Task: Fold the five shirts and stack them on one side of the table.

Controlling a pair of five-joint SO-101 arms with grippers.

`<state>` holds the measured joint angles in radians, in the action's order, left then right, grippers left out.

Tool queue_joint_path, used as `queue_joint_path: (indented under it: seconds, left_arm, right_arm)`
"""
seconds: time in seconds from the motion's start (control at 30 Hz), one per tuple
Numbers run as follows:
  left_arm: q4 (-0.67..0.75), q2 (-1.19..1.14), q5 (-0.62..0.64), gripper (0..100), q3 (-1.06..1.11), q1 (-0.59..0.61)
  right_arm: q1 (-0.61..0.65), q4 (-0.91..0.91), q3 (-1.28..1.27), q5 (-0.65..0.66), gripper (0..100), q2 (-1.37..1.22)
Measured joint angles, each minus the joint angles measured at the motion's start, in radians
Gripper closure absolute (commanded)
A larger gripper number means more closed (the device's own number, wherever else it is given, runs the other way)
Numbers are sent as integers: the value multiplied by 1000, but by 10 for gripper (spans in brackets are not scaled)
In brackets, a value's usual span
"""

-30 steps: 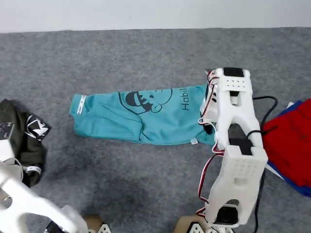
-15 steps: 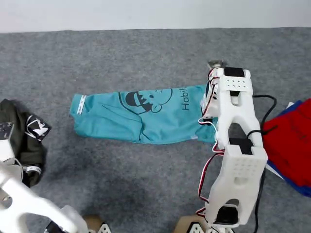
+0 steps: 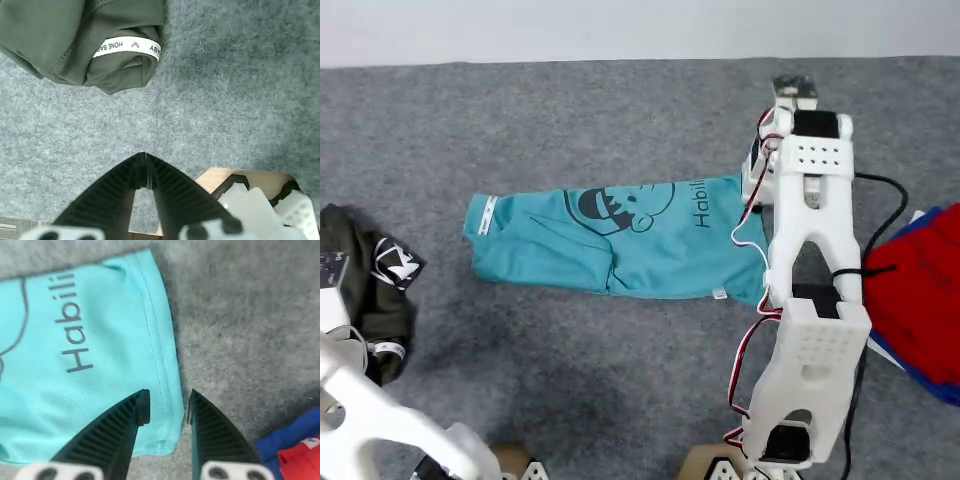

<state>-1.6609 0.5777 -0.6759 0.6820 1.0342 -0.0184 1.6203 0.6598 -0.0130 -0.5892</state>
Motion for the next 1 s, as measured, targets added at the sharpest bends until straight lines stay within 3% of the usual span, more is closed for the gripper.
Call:
queue_joint_path:
  seconds: [0.8, 1.0]
  left_arm:
    - [37, 0, 0, 997, 95, 0]
    - [37, 0, 0, 997, 95, 0]
  right_arm:
    - [55, -41, 94, -46, 860, -354]
    - [55, -41, 97, -66, 990, -358]
